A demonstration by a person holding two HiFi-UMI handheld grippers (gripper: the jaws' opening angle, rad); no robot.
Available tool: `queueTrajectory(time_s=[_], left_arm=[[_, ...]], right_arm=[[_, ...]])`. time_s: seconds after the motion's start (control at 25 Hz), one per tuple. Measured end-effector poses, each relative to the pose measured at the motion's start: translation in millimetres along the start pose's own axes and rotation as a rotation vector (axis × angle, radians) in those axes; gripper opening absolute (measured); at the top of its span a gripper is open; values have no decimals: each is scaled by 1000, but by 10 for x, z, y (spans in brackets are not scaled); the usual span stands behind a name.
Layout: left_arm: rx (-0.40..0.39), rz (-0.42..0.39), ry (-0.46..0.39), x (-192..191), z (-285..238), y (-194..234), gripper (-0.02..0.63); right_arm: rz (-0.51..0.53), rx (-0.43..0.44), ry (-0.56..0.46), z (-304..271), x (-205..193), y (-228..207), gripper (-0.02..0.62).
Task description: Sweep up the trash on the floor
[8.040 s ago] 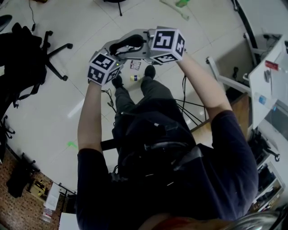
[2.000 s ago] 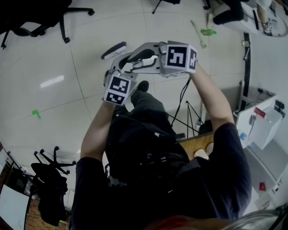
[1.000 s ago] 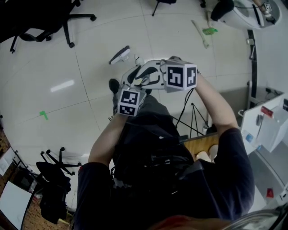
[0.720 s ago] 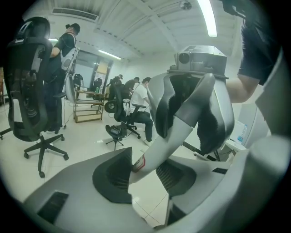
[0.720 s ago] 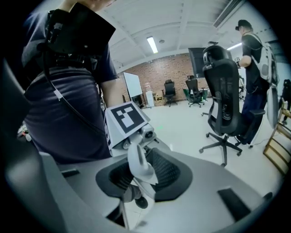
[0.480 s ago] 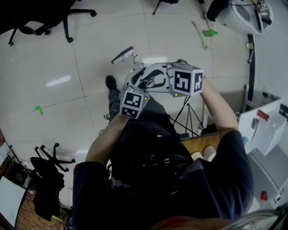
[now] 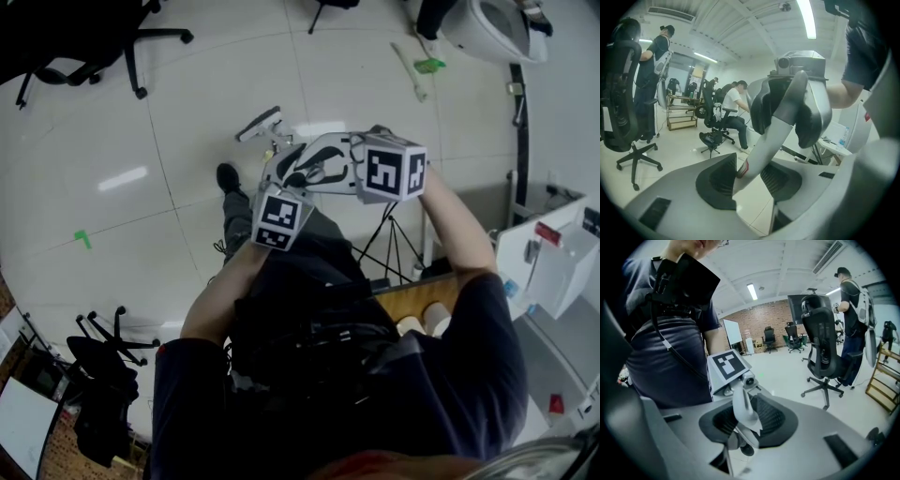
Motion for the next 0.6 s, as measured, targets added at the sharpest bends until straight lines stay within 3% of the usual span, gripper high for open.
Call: queueTrajectory(time_s=[0.24,0.48,0.6], left_arm=[[10,-55,-18,155,-1,123,146],[68,-239,5,487,37,546,107],[80,-291,7,697,83,716,97]], right_arm=[[5,-72,-49,86,87,-161,116],[-91,-256,-295,165,333,-643,97],[-92,-350,-362,244,502,-837,92]])
Point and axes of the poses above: the fingertips, and each gripper's own axes: z backward along the fingers, y to its left, x out of its top, the point moved 5 cm from there along z, backward along the fingers, and after that the axes turned 7 degrees about y, right-handed, at the moved point
